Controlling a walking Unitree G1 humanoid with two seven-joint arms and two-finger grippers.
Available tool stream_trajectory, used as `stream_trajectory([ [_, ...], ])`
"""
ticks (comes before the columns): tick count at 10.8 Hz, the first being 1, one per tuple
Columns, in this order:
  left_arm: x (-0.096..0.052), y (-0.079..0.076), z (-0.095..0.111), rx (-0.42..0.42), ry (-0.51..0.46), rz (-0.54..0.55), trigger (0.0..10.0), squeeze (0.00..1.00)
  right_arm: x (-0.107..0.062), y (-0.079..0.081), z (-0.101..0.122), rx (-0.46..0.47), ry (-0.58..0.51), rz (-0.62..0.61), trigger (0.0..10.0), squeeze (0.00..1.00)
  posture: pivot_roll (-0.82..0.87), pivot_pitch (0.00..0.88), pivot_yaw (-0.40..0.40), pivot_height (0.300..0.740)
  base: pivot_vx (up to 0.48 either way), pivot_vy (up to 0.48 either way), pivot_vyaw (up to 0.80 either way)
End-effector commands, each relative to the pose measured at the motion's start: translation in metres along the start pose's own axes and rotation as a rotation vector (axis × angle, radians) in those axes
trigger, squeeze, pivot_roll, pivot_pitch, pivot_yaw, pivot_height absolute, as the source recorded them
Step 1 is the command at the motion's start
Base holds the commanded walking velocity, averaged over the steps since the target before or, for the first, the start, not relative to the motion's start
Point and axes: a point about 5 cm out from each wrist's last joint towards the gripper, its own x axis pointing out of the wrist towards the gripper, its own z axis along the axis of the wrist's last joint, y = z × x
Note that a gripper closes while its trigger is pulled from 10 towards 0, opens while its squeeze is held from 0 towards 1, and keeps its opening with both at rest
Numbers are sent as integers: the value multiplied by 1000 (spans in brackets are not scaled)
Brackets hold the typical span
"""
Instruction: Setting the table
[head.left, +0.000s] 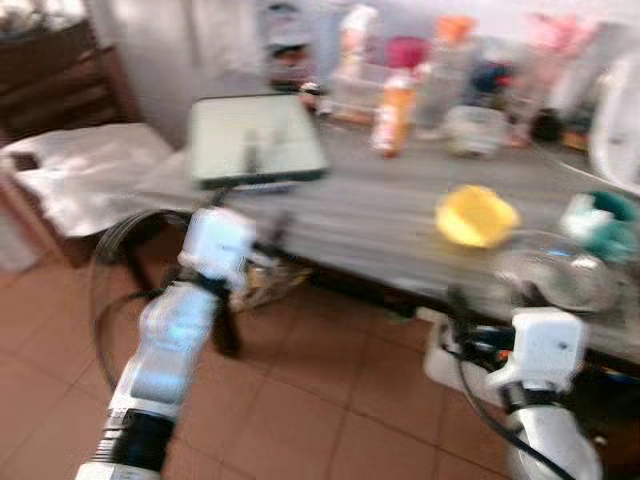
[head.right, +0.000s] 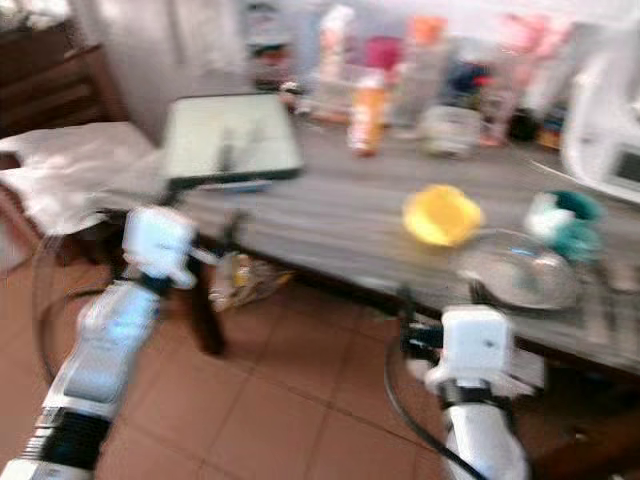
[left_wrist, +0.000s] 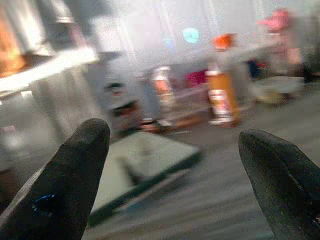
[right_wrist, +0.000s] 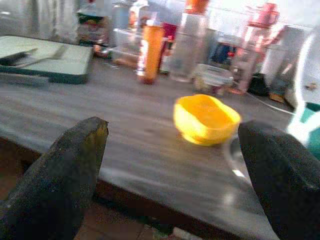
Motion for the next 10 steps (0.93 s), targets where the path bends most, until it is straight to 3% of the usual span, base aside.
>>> stream_trajectory([
  [1,3,-9,3,-11,-16,-31,10000,0,-1,-6,0,-18,2,-15,10000,0,32,60,-12,740,0,337,0],
  [6,-7,-16,-8,-16,20,-36,10000,0,-3,1,-10,-23,52,24,10000,0,33,70,-16,740,0,0,0],
  [8,-18,-21,-33,-10,113,-32,10000,0,-1,5,-19,-26,87,48,10000,0,36,60,-17,740,0,0,0],
  [10,-37,-30,-72,-28,300,-13,10000,0,-2,9,-49,-23,181,81,10000,0,37,50,-19,740,0,0,0],
])
